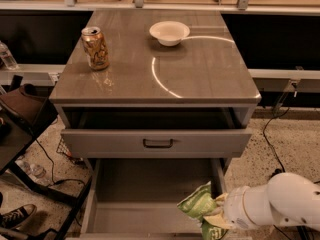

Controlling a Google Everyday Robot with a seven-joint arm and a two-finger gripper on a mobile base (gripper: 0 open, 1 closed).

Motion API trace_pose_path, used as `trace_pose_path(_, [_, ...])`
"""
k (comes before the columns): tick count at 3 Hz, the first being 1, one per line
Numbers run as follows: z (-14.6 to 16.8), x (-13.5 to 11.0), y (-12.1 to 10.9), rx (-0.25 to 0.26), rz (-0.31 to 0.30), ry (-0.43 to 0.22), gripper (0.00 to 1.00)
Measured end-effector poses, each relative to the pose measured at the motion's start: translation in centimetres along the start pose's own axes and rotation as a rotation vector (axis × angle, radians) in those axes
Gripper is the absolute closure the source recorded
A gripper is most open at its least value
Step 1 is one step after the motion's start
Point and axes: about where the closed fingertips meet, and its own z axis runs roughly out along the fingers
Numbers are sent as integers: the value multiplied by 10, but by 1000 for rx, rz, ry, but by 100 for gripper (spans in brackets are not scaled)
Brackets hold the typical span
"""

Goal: Place green jalapeno chip bag into middle drawer

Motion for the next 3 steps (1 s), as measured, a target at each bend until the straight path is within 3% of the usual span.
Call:
trace_pose_path(1, [41,-25,7,-20,-7,-27,100])
trace_pose_path(3, [103,-71,-1,-83,21,-104,100])
